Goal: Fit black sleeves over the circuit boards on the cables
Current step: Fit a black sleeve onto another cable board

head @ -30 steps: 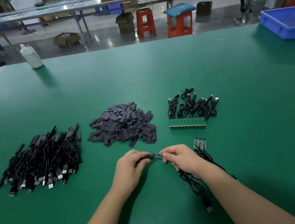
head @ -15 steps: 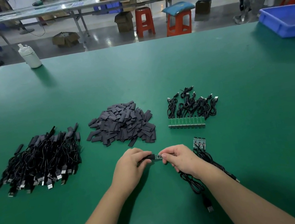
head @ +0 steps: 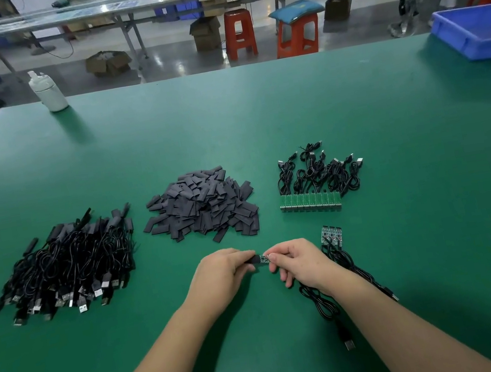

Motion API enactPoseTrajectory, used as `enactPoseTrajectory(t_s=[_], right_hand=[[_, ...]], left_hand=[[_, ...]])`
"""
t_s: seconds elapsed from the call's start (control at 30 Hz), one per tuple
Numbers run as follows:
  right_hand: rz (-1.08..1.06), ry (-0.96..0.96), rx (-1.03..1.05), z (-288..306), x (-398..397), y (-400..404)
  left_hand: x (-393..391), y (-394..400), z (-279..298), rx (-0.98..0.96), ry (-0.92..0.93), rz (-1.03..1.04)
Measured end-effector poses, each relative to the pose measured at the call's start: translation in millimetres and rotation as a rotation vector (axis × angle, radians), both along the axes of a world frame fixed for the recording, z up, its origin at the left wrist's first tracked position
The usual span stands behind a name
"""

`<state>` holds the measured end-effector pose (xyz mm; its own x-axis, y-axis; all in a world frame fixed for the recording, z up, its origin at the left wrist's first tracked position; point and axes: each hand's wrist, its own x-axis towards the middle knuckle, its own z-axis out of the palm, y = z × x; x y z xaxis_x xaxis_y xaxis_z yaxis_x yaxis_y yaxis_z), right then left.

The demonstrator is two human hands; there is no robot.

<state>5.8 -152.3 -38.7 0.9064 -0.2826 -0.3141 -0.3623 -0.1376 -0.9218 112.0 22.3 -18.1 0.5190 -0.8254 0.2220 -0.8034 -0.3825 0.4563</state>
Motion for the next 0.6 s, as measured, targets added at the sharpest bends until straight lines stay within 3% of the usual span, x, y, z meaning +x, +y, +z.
enactPoseTrajectory(t_s=[0.17,0.33,0.6], right_hand=[[0.009,-0.020,0.056,-0.6,0.4,3.4],[0.012,-0.030,0.073,2.4,-1.4,3.4],[0.027,0.028,0.113,8.2,1.1,3.4]], left_hand=[[-9.4,-6.4,-0.8,0.024,0.045,-0.017],[-13.7,-13.6,-0.7,0.055,-0.029,0.040],[-15.2,-13.9,-4.8,-0.013,0.109,0.064]])
